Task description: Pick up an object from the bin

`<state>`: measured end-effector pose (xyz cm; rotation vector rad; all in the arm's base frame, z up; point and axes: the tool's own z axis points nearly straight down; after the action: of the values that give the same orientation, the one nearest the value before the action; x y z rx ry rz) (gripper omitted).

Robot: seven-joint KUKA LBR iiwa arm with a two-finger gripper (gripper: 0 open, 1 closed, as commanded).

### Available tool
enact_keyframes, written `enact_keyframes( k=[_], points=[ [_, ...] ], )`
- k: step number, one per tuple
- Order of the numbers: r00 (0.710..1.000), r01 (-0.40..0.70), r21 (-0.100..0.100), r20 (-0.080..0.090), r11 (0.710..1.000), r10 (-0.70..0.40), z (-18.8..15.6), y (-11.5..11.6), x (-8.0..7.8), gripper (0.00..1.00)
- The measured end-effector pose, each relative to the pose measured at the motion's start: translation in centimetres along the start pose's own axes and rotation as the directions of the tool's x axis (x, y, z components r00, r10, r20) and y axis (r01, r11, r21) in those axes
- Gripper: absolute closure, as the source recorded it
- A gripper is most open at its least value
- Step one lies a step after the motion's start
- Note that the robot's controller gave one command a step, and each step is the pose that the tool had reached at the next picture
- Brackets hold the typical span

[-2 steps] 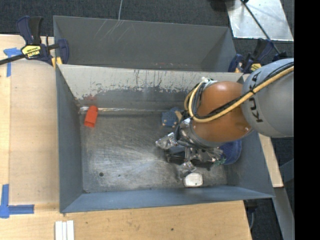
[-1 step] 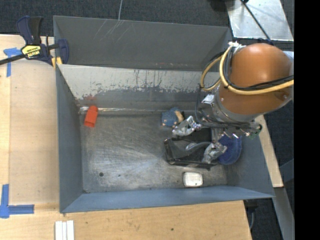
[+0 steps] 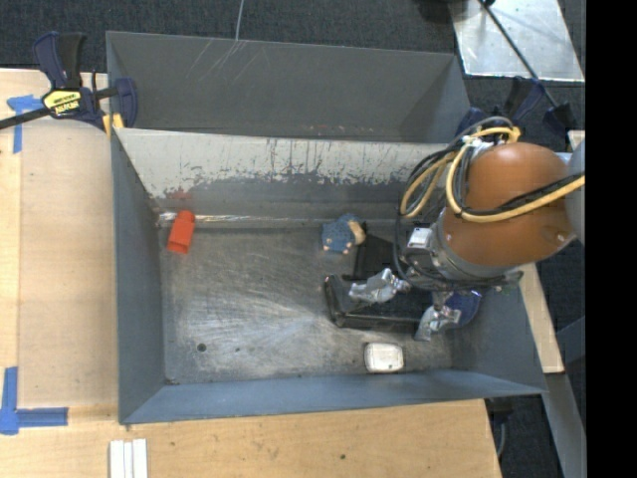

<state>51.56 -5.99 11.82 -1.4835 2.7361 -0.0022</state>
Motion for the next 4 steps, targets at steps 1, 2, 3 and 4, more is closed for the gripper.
enact_keyframes(
  k=[1,2,3,4],
  points=[
    [0.979,0.204,-0.016,-0.018,0.979,-0.204,-1.6,-2.5,-0.9,0.0],
    [0.984,0.177,-0.02,-0.032,0.984,-0.178,1.4,-3.2,-1.0,0.0],
    [0.984,0.177,-0.008,-0.025,0.984,-0.177,1.0,-3.5,-1.2,1.0],
    [0.982,0.19,-0.01,-0.016,0.982,-0.19,-7.7,-0.9,-4.1,1.0]
  ],
)
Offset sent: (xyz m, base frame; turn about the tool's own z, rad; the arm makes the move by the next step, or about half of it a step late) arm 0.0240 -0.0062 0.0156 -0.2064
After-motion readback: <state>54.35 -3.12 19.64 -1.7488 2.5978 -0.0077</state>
